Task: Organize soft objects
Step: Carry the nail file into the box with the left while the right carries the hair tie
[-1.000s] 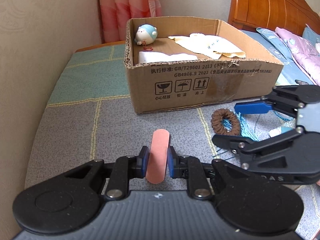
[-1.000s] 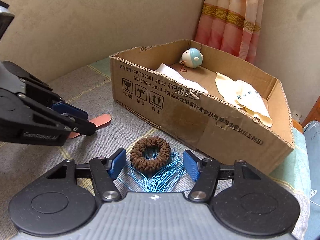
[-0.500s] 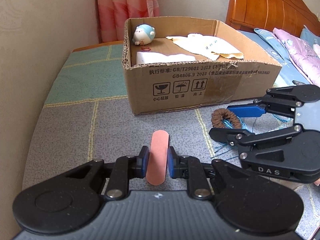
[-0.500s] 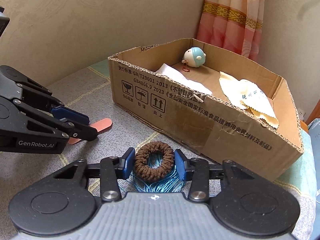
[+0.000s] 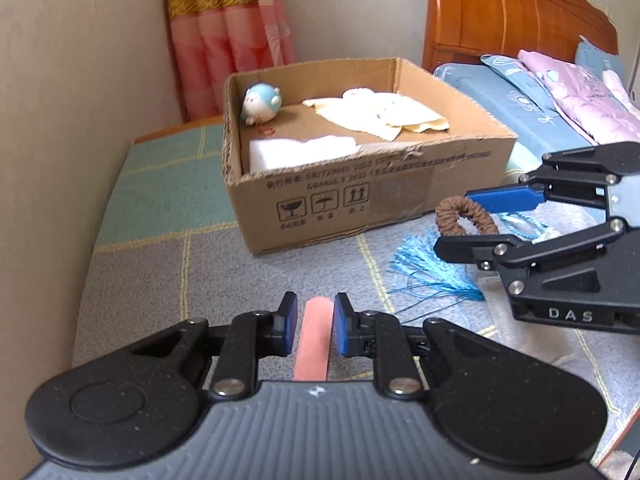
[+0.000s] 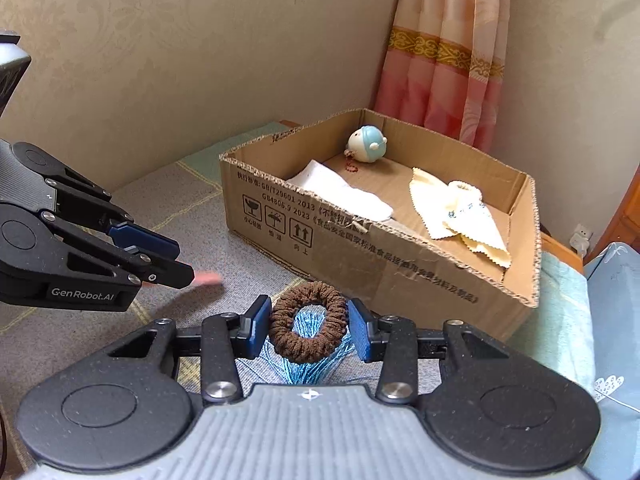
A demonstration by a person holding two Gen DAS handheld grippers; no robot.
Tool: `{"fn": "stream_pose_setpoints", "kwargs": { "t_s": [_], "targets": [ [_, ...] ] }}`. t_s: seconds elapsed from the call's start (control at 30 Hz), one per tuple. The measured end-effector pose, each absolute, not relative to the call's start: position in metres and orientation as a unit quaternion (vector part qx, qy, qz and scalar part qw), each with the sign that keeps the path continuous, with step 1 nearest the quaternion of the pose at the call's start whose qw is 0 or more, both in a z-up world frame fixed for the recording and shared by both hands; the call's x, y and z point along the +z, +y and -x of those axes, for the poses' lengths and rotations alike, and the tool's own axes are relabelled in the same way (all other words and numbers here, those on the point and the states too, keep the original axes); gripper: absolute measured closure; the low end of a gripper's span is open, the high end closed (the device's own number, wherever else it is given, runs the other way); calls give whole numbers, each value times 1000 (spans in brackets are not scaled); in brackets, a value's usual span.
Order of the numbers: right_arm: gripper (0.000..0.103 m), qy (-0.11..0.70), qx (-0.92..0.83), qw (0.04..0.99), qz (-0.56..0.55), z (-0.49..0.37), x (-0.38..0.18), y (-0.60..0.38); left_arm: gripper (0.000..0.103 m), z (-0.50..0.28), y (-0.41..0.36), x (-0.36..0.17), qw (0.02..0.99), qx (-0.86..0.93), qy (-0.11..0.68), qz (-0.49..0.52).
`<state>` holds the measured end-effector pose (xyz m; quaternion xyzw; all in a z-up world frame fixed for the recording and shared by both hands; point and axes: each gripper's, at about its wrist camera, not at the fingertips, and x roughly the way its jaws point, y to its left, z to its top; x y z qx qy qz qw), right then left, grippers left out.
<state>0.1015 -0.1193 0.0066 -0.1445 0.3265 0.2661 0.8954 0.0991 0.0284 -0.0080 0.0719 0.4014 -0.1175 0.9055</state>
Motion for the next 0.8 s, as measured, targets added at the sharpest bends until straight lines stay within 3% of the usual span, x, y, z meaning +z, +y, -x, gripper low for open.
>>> {"fn": "stream_pose_setpoints", "kwargs": {
  "t_s": [0.1,0.23,0.33,0.6,0.73,0.8],
  "targets": [
    [56,316,262,900,145,-95,15,-122,85,-94,27,-5,906,-124,397,-77],
    [56,310,261,903,142,-86,21,-126,71,-93,26,-15,899,-133,408,-85],
    [56,310,259,904,142,-79,22,-127,69,-98,29,-28,892,-129,425,-80],
    [56,314,247,906,138,-71,24,-132,70,-108,41,-41,890,-146,428,-67],
    [56,317,244,907,135,-71,24,-133,86,-107,40,-40,886,-157,431,-68],
    [56,317,243,907,135,-71,24,-133,86,-106,40,-40,886,-157,432,-65]
  ]
}}
